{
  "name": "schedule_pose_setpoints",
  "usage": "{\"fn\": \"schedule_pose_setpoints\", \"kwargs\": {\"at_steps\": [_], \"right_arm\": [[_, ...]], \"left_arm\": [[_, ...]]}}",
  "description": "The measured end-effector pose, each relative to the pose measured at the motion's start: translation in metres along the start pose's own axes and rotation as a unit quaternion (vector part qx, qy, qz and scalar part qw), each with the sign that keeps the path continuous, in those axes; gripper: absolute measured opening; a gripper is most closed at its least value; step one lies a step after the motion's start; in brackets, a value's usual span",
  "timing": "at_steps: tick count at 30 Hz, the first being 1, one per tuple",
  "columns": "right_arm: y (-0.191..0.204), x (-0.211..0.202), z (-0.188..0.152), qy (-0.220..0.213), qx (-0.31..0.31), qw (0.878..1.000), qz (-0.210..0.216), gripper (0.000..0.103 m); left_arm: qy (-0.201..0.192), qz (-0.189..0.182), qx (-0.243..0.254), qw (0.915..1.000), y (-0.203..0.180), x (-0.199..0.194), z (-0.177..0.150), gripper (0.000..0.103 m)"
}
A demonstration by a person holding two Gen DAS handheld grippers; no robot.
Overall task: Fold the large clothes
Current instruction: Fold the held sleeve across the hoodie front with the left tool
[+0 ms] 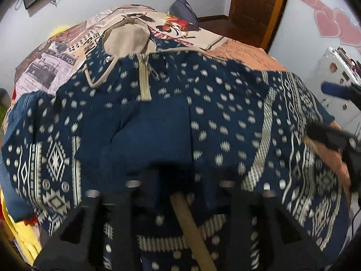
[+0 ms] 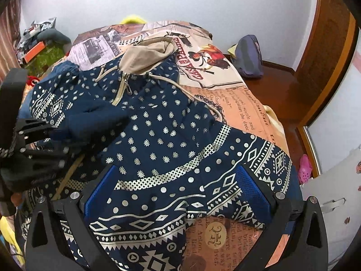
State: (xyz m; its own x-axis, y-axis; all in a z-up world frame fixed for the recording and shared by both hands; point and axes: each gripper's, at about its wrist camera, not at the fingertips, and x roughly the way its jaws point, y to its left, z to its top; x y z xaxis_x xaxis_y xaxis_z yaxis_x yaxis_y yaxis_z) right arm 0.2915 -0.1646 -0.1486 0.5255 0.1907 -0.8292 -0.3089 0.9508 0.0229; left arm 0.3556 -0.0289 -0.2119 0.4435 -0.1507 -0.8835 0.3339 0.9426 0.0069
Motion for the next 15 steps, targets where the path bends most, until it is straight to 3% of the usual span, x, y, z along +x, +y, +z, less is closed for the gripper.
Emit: {"fn": "schedule_pose_setpoints", "kwargs": {"at_steps": [2, 5, 9, 15], "right_arm": [[0.004, -0.001, 0.001, 0.000, -0.007, 1.000, -0.001, 0.103], [0.013, -0.003, 0.007, -0.004, -0.020, 1.000, 0.002, 0.103], [0.036, -0.003, 0.018, -0.003, -0.046, 0.999, 0.020, 0.103], [0.087, 0.014, 0.031, 0.007, -0.112, 0.992, 0.049, 0.103]], "left_arm": [[-0.011, 0.005, -0.001, 0.9999, 0.004, -0.013, -0.012, 0.063], [-0.033, 0.021, -0.014, 0.9991, 0.019, -0.039, -0.028, 0.070], [-0.064, 0.069, -0.045, 0.9945, 0.054, -0.073, -0.054, 0.086], [-0.057, 0.145, -0.075, 0.9850, 0.106, -0.087, -0.097, 0.088]]}}
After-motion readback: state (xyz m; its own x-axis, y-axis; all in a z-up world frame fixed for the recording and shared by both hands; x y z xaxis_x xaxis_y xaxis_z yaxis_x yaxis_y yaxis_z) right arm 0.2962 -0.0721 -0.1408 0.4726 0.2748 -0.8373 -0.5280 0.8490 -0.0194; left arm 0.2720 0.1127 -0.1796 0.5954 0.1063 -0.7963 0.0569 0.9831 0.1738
